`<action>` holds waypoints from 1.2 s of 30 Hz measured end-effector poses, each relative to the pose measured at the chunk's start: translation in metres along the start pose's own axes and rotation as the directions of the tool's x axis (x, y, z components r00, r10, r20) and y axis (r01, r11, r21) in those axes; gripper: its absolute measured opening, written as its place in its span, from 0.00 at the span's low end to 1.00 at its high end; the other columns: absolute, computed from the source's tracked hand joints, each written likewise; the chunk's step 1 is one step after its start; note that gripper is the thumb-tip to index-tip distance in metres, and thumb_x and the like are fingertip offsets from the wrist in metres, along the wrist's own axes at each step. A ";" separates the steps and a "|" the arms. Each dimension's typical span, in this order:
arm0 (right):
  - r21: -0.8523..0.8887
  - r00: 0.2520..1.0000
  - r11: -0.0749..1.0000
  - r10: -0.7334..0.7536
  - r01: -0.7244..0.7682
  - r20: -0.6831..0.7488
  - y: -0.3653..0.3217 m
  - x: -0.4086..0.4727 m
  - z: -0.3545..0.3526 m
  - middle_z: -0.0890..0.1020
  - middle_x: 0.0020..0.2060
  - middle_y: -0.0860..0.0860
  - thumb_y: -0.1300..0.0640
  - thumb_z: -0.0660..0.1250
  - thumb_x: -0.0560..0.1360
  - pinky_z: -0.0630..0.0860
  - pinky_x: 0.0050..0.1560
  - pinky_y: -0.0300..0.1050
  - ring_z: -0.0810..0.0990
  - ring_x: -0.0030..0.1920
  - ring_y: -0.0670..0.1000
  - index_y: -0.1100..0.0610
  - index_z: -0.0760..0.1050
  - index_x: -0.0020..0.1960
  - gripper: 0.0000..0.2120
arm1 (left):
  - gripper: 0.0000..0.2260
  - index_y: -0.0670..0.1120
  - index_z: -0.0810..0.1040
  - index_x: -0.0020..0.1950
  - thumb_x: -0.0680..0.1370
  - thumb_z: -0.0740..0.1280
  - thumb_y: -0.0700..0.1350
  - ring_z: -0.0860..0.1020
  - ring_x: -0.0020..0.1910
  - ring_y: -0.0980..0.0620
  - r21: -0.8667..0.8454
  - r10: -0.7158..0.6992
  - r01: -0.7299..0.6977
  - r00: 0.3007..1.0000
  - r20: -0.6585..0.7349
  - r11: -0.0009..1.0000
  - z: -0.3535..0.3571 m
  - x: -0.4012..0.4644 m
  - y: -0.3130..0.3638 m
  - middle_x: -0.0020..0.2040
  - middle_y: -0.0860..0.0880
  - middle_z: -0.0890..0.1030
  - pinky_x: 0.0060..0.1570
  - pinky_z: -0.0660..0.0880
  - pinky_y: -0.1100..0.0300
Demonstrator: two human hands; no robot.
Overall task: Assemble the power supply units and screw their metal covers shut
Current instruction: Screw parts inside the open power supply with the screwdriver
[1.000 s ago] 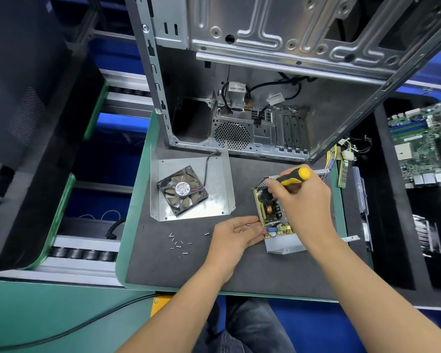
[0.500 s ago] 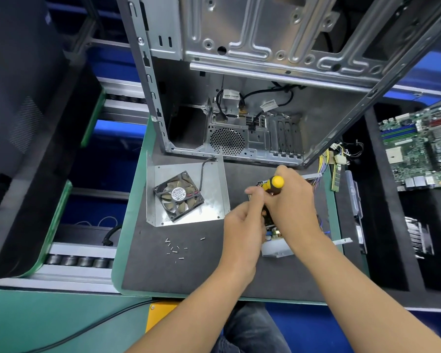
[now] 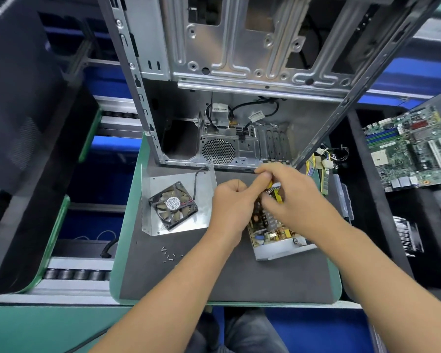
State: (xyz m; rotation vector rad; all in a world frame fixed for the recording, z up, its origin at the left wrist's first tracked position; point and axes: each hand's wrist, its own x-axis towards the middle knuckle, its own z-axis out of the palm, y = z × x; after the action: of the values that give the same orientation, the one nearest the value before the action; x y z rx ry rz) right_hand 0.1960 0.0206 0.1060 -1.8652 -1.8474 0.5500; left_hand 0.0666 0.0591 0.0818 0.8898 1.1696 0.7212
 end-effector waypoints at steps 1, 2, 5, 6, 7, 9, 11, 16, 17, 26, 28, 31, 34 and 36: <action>-0.052 0.999 0.999 0.007 -0.005 0.043 -0.001 0.004 -0.006 0.77 0.44 0.44 0.61 0.69 0.72 0.68 0.46 0.37 0.75 0.44 0.40 0.53 0.75 0.56 0.13 | 0.26 0.51 0.61 0.29 0.72 0.76 0.56 0.59 0.23 0.55 0.001 -0.006 0.006 1.000 0.016 1.000 -0.001 -0.001 0.002 0.25 0.53 0.61 0.24 0.58 0.62; -0.122 0.996 0.993 0.006 0.004 0.085 -0.003 0.010 -0.010 0.77 0.41 0.46 0.60 0.68 0.73 0.68 0.43 0.41 0.76 0.43 0.44 0.54 0.74 0.52 0.08 | 0.25 0.51 0.60 0.29 0.73 0.75 0.56 0.59 0.24 0.55 -0.009 -0.009 0.009 1.000 0.030 1.000 -0.002 -0.003 0.004 0.26 0.52 0.60 0.25 0.58 0.60; -0.550 0.978 0.827 0.002 0.115 0.207 -0.011 0.027 -0.016 0.79 0.43 0.52 0.52 0.61 0.81 0.71 0.43 0.49 0.80 0.47 0.58 0.57 0.74 0.51 0.09 | 0.24 0.53 0.62 0.28 0.77 0.69 0.59 0.58 0.24 0.54 -0.087 -0.051 0.056 0.997 0.057 0.995 -0.017 -0.016 -0.001 0.27 0.54 0.60 0.25 0.57 0.61; -0.658 0.970 0.741 0.034 0.137 0.240 -0.014 0.029 -0.016 0.79 0.45 0.54 0.48 0.57 0.83 0.74 0.44 0.50 0.80 0.48 0.60 0.57 0.74 0.53 0.13 | 0.23 0.53 0.64 0.28 0.79 0.66 0.58 0.60 0.24 0.54 -0.119 -0.087 0.094 0.994 0.063 0.988 -0.023 -0.022 -0.010 0.27 0.53 0.61 0.24 0.58 0.63; -0.704 0.957 0.692 0.065 0.160 0.282 -0.016 0.030 -0.016 0.78 0.47 0.56 0.45 0.54 0.84 0.76 0.45 0.52 0.81 0.49 0.61 0.57 0.74 0.56 0.17 | 0.20 0.51 0.69 0.29 0.81 0.65 0.54 0.62 0.24 0.54 -0.134 -0.129 0.138 0.989 0.072 0.981 -0.030 -0.030 -0.022 0.28 0.52 0.64 0.24 0.59 0.63; -0.652 0.927 0.733 0.082 0.193 0.366 -0.016 0.030 -0.014 0.72 0.53 0.57 0.46 0.54 0.84 0.77 0.49 0.56 0.78 0.51 0.61 0.56 0.70 0.61 0.15 | 0.15 0.44 0.79 0.36 0.82 0.63 0.45 0.68 0.26 0.54 -0.134 -0.219 0.233 0.969 0.110 0.963 -0.043 -0.046 -0.047 0.31 0.49 0.72 0.26 0.63 0.63; -0.576 0.910 0.789 0.054 0.213 0.410 -0.015 0.031 -0.012 0.66 0.57 0.56 0.53 0.59 0.82 0.76 0.53 0.56 0.74 0.51 0.59 0.57 0.67 0.61 0.11 | 0.12 0.39 0.83 0.45 0.81 0.61 0.36 0.75 0.28 0.54 -0.152 -0.306 0.325 0.942 0.137 0.933 -0.053 -0.053 -0.071 0.34 0.47 0.79 0.28 0.69 0.64; -0.723 0.936 0.673 0.128 0.160 0.326 -0.026 0.030 -0.006 0.78 0.54 0.58 0.55 0.59 0.84 0.73 0.43 0.50 0.80 0.53 0.61 0.59 0.70 0.59 0.09 | 0.09 0.36 0.77 0.58 0.83 0.59 0.32 0.84 0.37 0.49 -0.185 -0.384 0.395 0.919 0.093 0.900 -0.067 -0.039 -0.106 0.41 0.41 0.84 0.36 0.79 0.62; -0.702 0.936 0.698 0.138 0.140 0.324 -0.026 0.028 -0.006 0.77 0.54 0.58 0.53 0.60 0.84 0.73 0.44 0.51 0.80 0.53 0.62 0.59 0.69 0.59 0.10 | 0.08 0.36 0.76 0.58 0.82 0.60 0.33 0.85 0.39 0.47 -0.194 -0.388 0.399 0.917 0.092 0.896 -0.067 -0.035 -0.110 0.42 0.40 0.85 0.37 0.80 0.61; -0.697 0.932 0.714 0.207 0.064 0.297 -0.033 0.021 -0.002 0.71 0.56 0.58 0.63 0.63 0.81 0.73 0.47 0.50 0.78 0.52 0.62 0.60 0.69 0.60 0.09 | 0.07 0.35 0.79 0.54 0.80 0.68 0.38 0.85 0.39 0.49 -0.213 -0.337 0.355 0.934 0.114 0.910 -0.064 -0.020 -0.115 0.40 0.43 0.85 0.38 0.79 0.63; -0.658 0.937 0.746 0.150 0.102 0.315 -0.030 0.020 -0.002 0.66 0.54 0.57 0.70 0.62 0.76 0.70 0.41 0.48 0.73 0.45 0.58 0.60 0.67 0.57 0.12 | 0.07 0.34 0.79 0.54 0.80 0.68 0.38 0.84 0.38 0.49 -0.173 -0.311 0.328 0.943 0.116 0.929 -0.064 -0.022 -0.117 0.39 0.43 0.85 0.38 0.79 0.63; -0.708 0.944 0.697 0.147 0.114 0.296 -0.030 0.019 -0.001 0.72 0.50 0.57 0.66 0.59 0.80 0.71 0.39 0.49 0.78 0.46 0.59 0.60 0.70 0.58 0.07 | 0.07 0.33 0.79 0.53 0.80 0.68 0.38 0.83 0.37 0.49 -0.144 -0.276 0.291 0.954 0.116 0.946 -0.063 -0.025 -0.118 0.39 0.43 0.84 0.37 0.79 0.62; -0.711 0.939 0.700 0.190 0.076 0.287 -0.036 0.019 0.001 0.76 0.49 0.57 0.54 0.58 0.84 0.69 0.40 0.51 0.80 0.52 0.63 0.59 0.68 0.59 0.09 | 0.07 0.33 0.79 0.53 0.80 0.68 0.38 0.83 0.37 0.49 -0.143 -0.263 0.278 0.958 0.117 0.950 -0.063 -0.025 -0.118 0.39 0.42 0.84 0.37 0.80 0.62; -0.671 0.940 0.734 0.152 0.099 0.305 -0.039 0.019 0.001 0.70 0.53 0.58 0.60 0.63 0.81 0.68 0.41 0.49 0.76 0.49 0.61 0.59 0.65 0.58 0.09 | 0.07 0.33 0.79 0.53 0.80 0.68 0.38 0.83 0.37 0.48 -0.147 -0.256 0.273 0.959 0.119 0.951 -0.063 -0.026 -0.119 0.39 0.42 0.84 0.38 0.79 0.61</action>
State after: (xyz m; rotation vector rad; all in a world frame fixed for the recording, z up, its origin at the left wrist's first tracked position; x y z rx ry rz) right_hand 0.1638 0.0395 0.1285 -2.3717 -2.5057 0.2042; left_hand 0.0023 -0.0066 -0.0194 0.6099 1.0991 0.5380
